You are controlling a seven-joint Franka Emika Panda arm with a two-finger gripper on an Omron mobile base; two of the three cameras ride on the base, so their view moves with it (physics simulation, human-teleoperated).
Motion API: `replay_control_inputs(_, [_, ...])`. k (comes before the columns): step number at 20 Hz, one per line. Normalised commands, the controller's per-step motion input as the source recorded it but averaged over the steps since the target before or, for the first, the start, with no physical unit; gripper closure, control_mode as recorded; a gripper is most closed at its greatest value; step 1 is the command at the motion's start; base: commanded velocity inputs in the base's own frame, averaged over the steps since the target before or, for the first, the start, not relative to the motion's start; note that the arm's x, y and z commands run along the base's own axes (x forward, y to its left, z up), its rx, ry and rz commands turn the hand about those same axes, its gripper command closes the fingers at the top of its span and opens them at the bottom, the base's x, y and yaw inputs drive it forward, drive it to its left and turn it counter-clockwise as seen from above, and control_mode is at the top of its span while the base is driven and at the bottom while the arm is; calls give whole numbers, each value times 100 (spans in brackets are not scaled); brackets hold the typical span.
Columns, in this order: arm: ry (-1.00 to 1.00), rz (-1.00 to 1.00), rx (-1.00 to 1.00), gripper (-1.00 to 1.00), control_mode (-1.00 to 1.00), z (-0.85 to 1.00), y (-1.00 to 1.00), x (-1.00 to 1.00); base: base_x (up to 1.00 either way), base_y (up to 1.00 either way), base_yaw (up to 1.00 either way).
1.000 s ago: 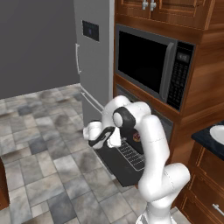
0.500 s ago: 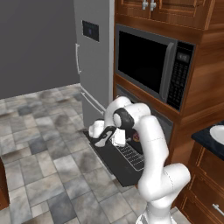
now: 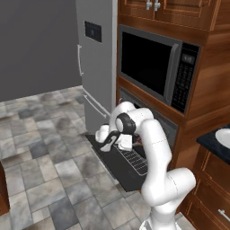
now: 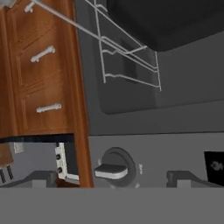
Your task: Take the baked cake out of the oven and place it on the plate for cooling. Then close the oven door.
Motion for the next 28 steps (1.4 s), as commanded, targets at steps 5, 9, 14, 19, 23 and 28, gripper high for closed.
replay_control_inputs(5, [0,0,6,-100,-100,-2,-29,0,0,0,0])
replay_control_inputs(9, [1,0,12,-100,-100,-6,-10,1,0,0,0])
replay_control_inputs(14, [0,0,10,-100,-100,-10,-5,0,0,0,0])
replay_control_inputs(19, [0,0,4,-100,-100,-17,-1,3,0,0,0])
replay_control_inputs(23, [0,0,3,-100,-100,-11,0,9,0,0,0])
replay_control_inputs(28, [0,0,3,-100,-100,-7,0,28,0,0,0])
